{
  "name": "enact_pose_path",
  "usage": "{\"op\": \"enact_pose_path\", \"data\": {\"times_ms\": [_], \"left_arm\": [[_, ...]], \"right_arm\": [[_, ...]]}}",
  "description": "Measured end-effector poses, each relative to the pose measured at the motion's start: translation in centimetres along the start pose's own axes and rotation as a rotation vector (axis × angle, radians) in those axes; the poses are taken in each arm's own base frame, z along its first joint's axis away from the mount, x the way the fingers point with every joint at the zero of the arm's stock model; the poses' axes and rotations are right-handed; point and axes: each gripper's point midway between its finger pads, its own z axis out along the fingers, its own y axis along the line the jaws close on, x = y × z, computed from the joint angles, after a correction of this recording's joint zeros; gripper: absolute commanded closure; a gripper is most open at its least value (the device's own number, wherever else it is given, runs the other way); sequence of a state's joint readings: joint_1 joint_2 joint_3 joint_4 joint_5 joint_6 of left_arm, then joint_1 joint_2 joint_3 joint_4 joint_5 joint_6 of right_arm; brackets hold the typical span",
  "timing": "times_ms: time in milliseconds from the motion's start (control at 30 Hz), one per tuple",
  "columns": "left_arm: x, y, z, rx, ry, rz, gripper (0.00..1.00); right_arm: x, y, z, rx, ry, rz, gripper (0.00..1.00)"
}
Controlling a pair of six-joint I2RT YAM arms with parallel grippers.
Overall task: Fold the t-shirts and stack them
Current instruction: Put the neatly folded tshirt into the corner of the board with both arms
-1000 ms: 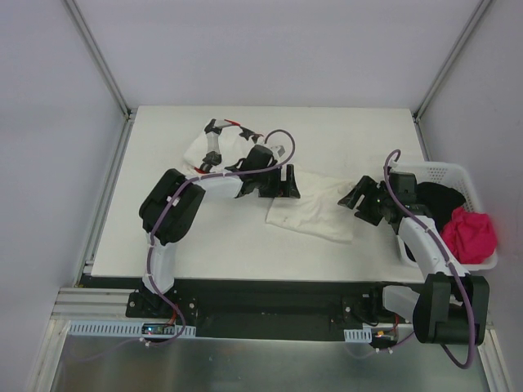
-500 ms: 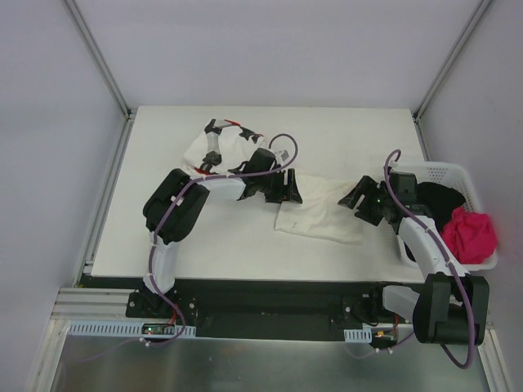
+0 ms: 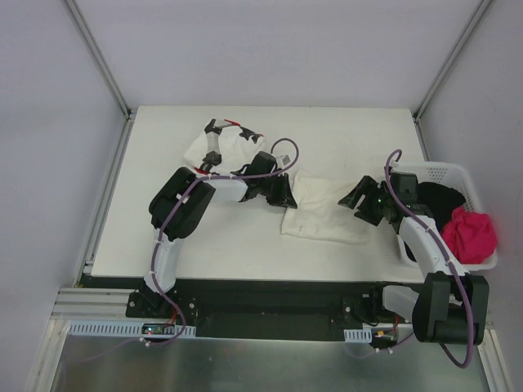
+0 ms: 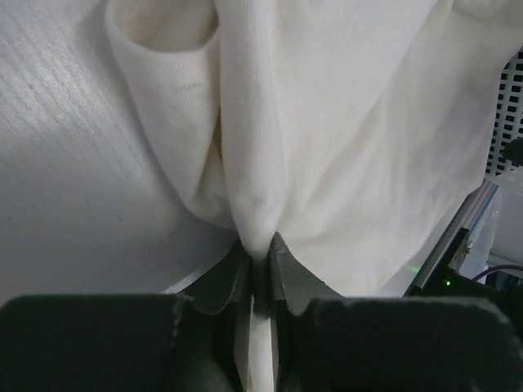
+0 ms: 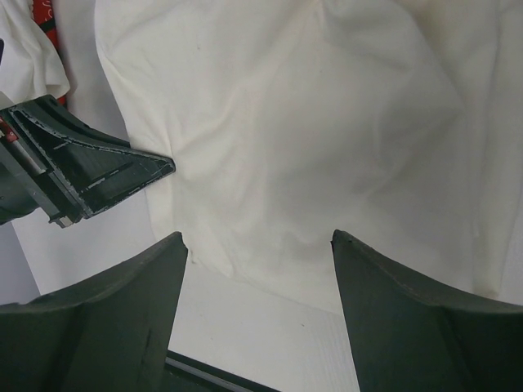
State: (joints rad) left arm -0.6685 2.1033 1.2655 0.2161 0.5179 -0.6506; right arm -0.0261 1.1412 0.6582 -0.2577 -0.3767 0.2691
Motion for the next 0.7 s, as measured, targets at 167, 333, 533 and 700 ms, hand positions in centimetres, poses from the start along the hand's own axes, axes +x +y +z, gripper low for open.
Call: {"op": "enact_pose_path", "data": {"times_ms": [167, 333, 533, 700], "left_arm": [[0.0, -0.1, 0.1, 0.01, 0.0, -0.001, 1.0], [0.0, -0.1, 0.1, 0.01, 0.0, -0.001, 1.0], [0.0, 0.6, -1.0, -0.007, -0.017, -0.015, 1.0], [-1.1, 2.6, -4.8, -0.054, -0.084, -0.062, 1.0]], "right_arm": [[0.0, -0.1, 0.0, 0.0, 0.003, 0.003, 0.25], [0.0, -0.1, 0.1, 0.002, 0.004, 0.004, 0.25], [0.1, -0.2, 0.1, 0.004, 0.007, 0.005, 0.25], [0.1, -0.2, 0.2, 0.005, 0.01, 0.006, 0.25]]}}
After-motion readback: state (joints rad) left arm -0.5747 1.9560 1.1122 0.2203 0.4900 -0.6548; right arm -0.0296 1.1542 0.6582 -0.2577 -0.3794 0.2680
